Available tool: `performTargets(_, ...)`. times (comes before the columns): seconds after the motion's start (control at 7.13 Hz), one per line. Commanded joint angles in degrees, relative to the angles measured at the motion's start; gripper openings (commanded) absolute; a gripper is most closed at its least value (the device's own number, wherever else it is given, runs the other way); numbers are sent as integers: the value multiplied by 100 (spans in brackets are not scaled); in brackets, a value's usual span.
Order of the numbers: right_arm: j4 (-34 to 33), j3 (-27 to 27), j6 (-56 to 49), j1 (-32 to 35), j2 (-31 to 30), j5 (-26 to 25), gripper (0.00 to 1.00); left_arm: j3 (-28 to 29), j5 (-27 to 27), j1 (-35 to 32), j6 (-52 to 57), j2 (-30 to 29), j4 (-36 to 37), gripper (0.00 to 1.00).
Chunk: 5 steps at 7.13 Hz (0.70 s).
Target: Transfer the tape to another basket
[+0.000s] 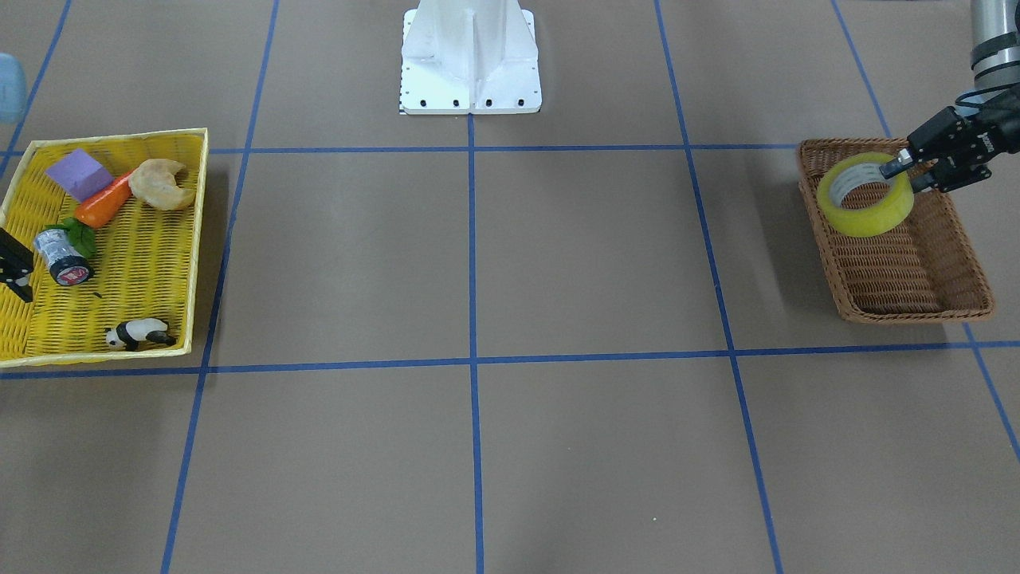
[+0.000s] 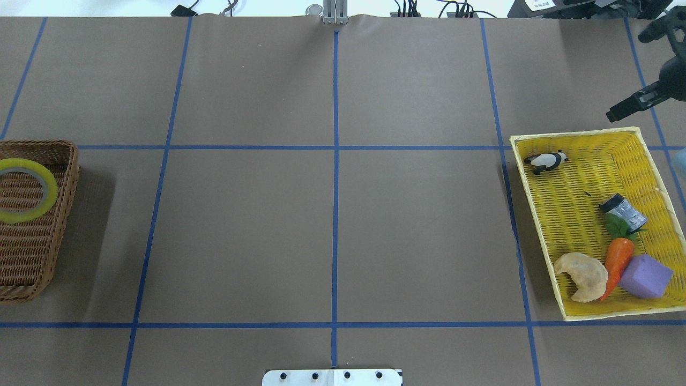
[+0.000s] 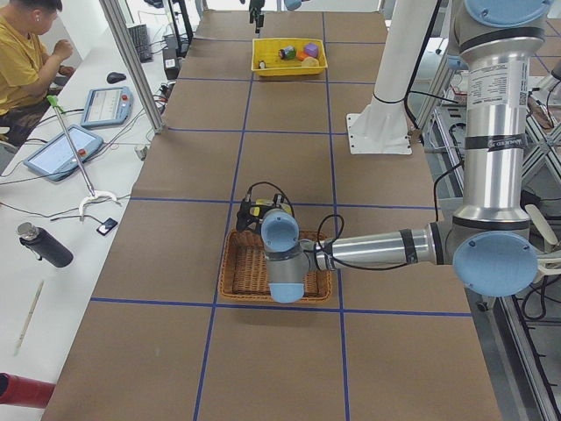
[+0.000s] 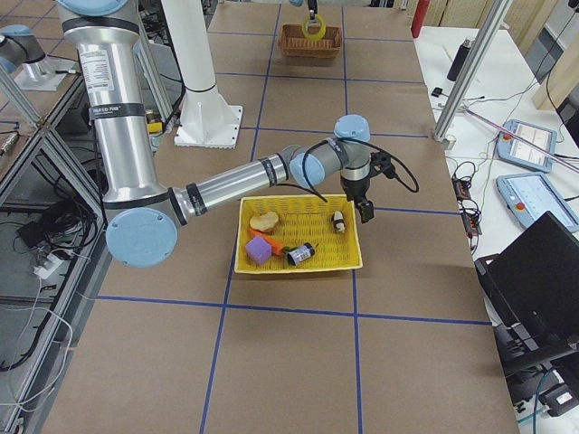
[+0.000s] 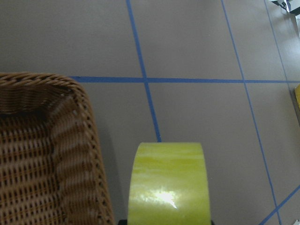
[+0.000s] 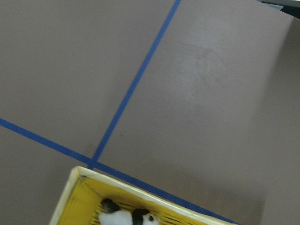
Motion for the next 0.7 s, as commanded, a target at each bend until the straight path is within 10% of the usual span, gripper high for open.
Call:
performTargets(0.0,5,-235,-448,687,-427,335,100,762,-328,-427,0,6,-527,0)
performTargets(0.56,180,-587,-588,1236,-920,777,100,1809,-312,-1052,17,-117,-389,0)
